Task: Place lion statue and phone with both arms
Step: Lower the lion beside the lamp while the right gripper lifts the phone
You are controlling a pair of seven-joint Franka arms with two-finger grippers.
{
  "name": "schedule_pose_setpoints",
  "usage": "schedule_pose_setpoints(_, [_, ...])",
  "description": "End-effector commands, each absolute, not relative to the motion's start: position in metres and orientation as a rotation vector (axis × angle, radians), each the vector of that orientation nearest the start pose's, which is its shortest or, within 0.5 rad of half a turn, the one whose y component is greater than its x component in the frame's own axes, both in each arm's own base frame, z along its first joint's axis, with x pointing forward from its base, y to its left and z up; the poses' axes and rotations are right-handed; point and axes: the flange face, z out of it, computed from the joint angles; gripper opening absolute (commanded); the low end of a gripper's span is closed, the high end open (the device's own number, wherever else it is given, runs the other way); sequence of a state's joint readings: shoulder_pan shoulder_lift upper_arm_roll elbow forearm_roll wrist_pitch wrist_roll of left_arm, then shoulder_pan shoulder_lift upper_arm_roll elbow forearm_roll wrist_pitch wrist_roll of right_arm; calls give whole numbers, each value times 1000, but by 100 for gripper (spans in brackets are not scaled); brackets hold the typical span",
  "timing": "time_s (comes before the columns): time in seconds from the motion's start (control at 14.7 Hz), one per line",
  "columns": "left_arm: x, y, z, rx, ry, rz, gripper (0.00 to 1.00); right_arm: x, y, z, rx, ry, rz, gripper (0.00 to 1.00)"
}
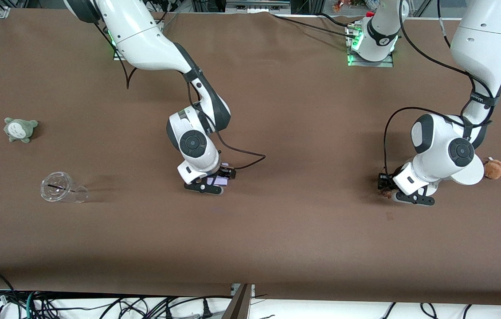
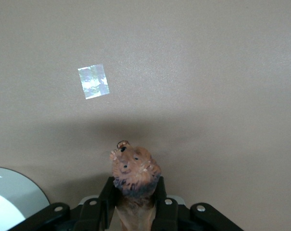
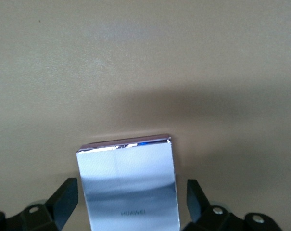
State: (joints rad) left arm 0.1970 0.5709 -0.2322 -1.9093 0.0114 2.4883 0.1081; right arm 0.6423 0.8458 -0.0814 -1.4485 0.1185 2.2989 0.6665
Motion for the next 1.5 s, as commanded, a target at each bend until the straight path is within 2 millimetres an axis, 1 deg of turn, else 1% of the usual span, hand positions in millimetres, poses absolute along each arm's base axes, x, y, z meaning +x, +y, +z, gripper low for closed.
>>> schedule_pose_setpoints(0.0, [632, -13, 204, -3270, 211, -63, 9, 603, 403, 179, -3122, 237, -26, 100])
schedule_pose_setpoints(0.07, [632, -13, 201, -3271, 210, -56, 23, 603, 403, 178, -3121, 237, -28, 100])
schedule_pose_setpoints(0.14, [632, -12, 200, -3272, 210, -57, 30, 603, 403, 177, -3119, 237, -34, 99])
schedule_pose_setpoints(0.2, [632, -13, 200, -3272, 212, -57, 33, 604, 403, 176, -3118, 237, -36, 89])
schedule_pose_setpoints(0.27, [632, -13, 200, -3272, 212, -57, 48, 604, 402, 176, -3118, 239, -39, 70])
schedule_pose_setpoints(0.34, [632, -12, 200, -3272, 210, -57, 69, 604, 403, 176, -3116, 237, -40, 51])
schedule_pose_setpoints(0.41, [632, -12, 200, -3272, 210, -57, 81, 605, 401, 176, -3117, 238, -41, 35])
schedule_pose_setpoints(0.48, [632, -12, 200, -3272, 207, -57, 94, 607, 402, 180, -3116, 222, -54, 25])
schedule_pose_setpoints(0.54, [633, -11, 201, -3272, 207, -59, 100, 613, 396, 188, -3123, 208, -76, 21])
schedule_pose_setpoints(0.68, [633, -12, 201, -3272, 202, -56, 100, 634, 367, 211, -3150, 194, -121, 21])
schedule_pose_setpoints(0.82, [634, -10, 210, -3271, 183, -67, 100, 648, 332, 214, -3181, 118, -57, 21])
schedule_pose_setpoints(0.89, [636, -10, 221, -3265, 180, -93, 100, 655, 318, 220, -3179, 71, -56, 21])
schedule_pose_setpoints(0.95, [637, -10, 230, -3262, 179, -107, 100, 663, 297, 223, -3189, 51, -42, 21])
schedule_pose_setpoints(1.02, [637, -9, 236, -3260, 177, -106, 100, 667, 278, 223, -3207, 27, 7, 21])
schedule_pose_setpoints(1.16, [638, -9, 240, -3260, 147, -111, 100, 681, 222, 227, -3246, -74, 90, 21])
schedule_pose_setpoints(1.23, [639, -10, 249, -3256, 149, -127, 100, 686, 199, 228, -3248, -103, 112, 21])
schedule_pose_setpoints(1.29, [639, -10, 260, -3251, 152, -146, 100, 691, 177, 230, -3247, -82, 132, 21])
schedule_pose_setpoints(1.43, [637, -12, 275, -3247, 150, -116, 100, 697, 143, 229, -3245, -71, 161, 21])
